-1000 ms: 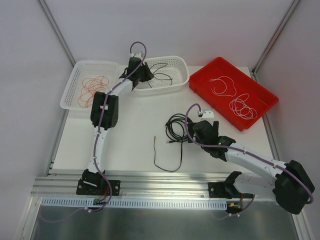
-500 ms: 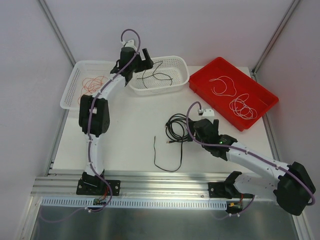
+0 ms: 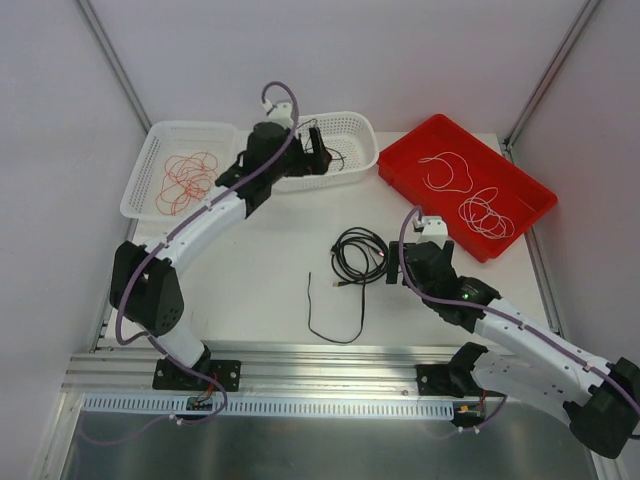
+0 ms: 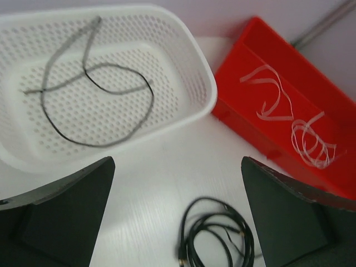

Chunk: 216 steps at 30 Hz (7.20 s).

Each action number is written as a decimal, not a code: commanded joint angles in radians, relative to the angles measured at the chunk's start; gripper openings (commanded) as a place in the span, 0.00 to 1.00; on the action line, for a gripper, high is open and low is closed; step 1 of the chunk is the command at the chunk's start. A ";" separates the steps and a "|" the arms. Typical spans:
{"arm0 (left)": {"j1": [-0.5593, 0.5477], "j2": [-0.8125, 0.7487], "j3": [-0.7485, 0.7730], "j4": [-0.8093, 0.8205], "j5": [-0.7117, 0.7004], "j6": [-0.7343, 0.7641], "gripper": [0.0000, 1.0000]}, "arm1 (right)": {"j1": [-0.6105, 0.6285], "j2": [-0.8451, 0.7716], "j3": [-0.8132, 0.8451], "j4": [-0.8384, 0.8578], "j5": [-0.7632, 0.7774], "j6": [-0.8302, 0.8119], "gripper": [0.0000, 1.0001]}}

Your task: Untangle the cables

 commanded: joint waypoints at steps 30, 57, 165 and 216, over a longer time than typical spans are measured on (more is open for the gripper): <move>-0.633 0.221 -0.128 -0.346 -0.434 -0.372 0.67 | -0.004 -0.436 -0.037 -0.390 0.084 0.168 0.97; -0.686 0.353 -0.105 -0.381 -0.298 -0.492 0.16 | -0.004 -0.525 -0.061 -0.426 0.084 0.185 0.97; 0.014 0.569 0.699 0.163 -0.060 0.618 0.01 | -0.003 -0.160 -0.094 -0.184 -0.094 0.138 0.99; 0.022 -0.543 -0.475 -0.594 -0.084 0.148 0.99 | -0.057 0.391 0.331 -0.074 -0.354 -0.156 0.69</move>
